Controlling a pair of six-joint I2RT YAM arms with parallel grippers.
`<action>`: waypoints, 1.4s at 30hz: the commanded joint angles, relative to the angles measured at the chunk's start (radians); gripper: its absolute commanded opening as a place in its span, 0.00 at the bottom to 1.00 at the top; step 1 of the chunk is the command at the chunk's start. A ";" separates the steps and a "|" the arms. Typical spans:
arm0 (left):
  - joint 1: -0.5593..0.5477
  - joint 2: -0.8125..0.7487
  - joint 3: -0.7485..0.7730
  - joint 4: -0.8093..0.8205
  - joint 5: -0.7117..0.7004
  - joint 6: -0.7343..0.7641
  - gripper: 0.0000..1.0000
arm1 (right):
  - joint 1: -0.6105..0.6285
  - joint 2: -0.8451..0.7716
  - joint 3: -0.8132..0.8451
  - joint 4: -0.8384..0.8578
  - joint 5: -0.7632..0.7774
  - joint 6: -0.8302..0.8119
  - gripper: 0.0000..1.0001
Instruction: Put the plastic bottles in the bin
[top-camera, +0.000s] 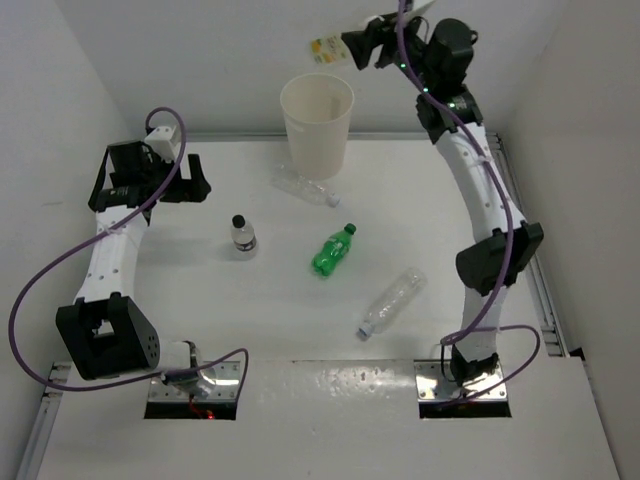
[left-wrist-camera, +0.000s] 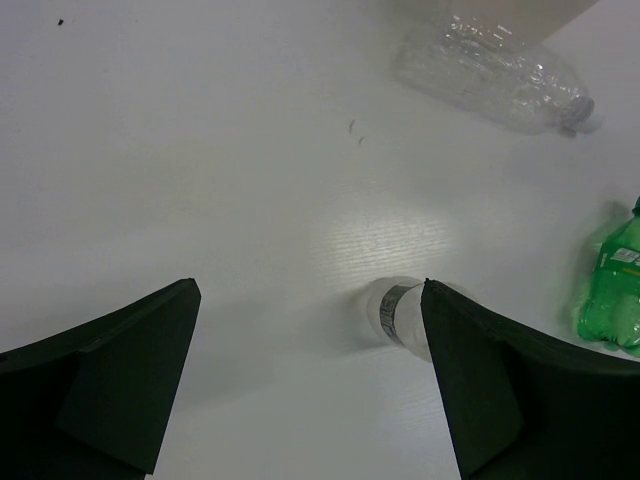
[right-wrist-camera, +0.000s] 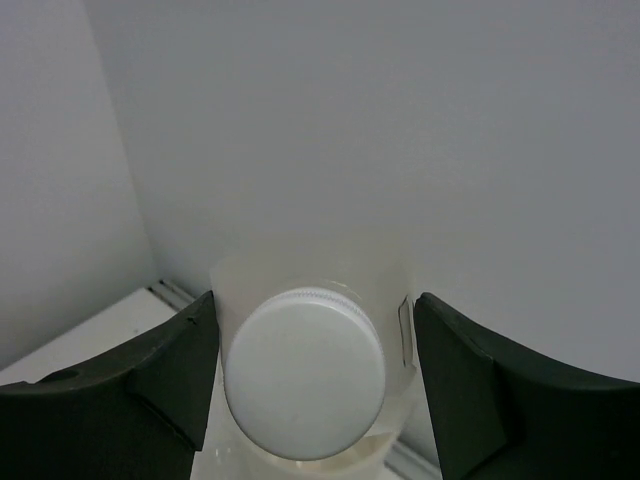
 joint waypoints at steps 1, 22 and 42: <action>0.012 -0.006 0.021 0.013 0.005 0.003 1.00 | 0.081 0.133 0.035 0.118 0.052 -0.048 0.00; 0.012 -0.227 -0.183 -0.006 0.276 0.293 1.00 | 0.126 0.276 0.036 0.185 0.173 -0.075 0.89; -0.163 -0.111 -0.448 0.335 0.270 0.287 0.96 | -0.165 -0.386 -0.703 -0.364 -0.200 -0.131 0.91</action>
